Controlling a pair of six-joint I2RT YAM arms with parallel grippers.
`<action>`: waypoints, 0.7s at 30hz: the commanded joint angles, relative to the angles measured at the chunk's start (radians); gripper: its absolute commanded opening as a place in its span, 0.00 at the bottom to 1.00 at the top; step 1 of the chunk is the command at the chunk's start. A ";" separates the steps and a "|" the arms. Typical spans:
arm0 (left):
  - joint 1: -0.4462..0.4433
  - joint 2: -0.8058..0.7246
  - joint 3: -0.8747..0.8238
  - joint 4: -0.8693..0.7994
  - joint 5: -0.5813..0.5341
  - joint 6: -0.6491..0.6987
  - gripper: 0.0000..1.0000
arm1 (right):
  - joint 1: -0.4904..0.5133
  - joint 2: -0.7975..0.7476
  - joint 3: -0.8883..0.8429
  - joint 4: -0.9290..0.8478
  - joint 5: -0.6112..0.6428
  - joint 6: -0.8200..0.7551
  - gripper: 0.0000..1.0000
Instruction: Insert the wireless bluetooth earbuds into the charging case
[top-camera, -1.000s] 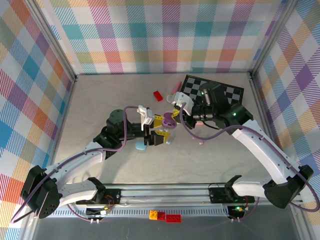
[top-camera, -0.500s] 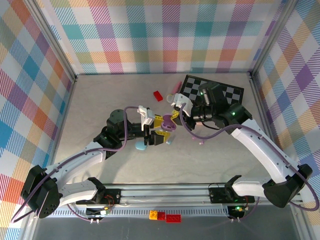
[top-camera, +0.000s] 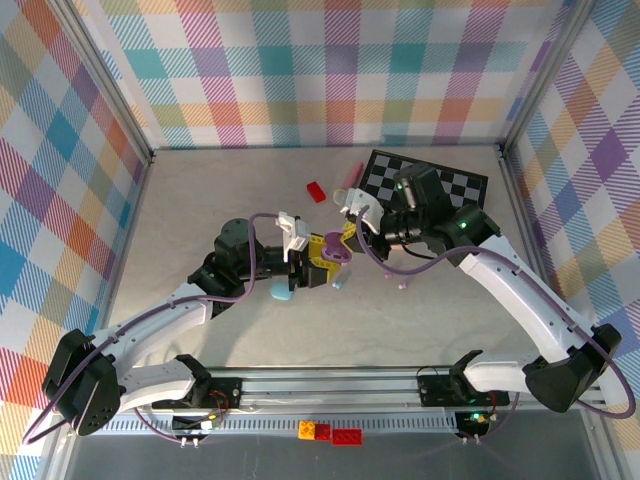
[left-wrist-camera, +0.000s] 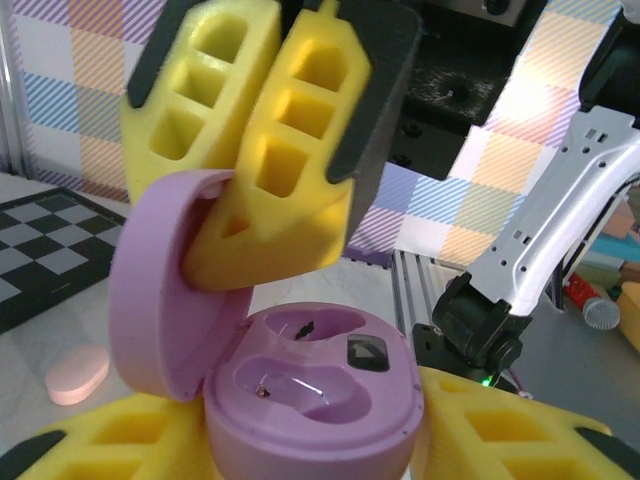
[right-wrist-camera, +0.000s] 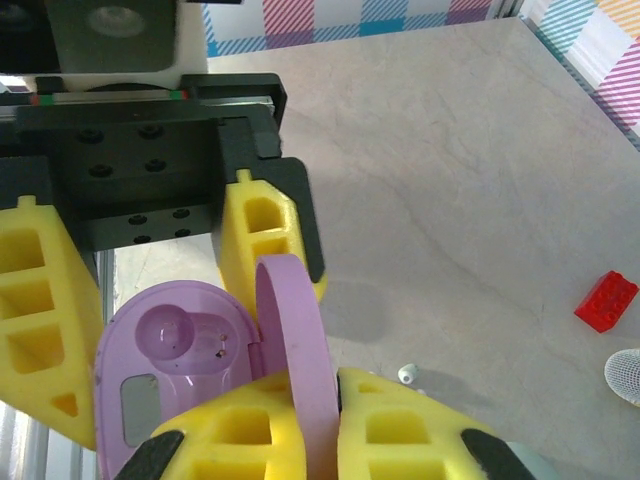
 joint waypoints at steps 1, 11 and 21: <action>-0.004 0.002 0.015 0.040 0.014 0.000 0.41 | 0.006 -0.001 0.021 -0.002 -0.045 -0.009 0.00; -0.003 0.005 0.010 0.058 0.009 0.001 0.33 | 0.006 -0.015 0.020 0.003 -0.046 0.010 0.02; 0.007 0.023 -0.039 0.216 -0.019 -0.095 0.32 | -0.045 -0.116 -0.014 0.143 -0.158 0.123 0.68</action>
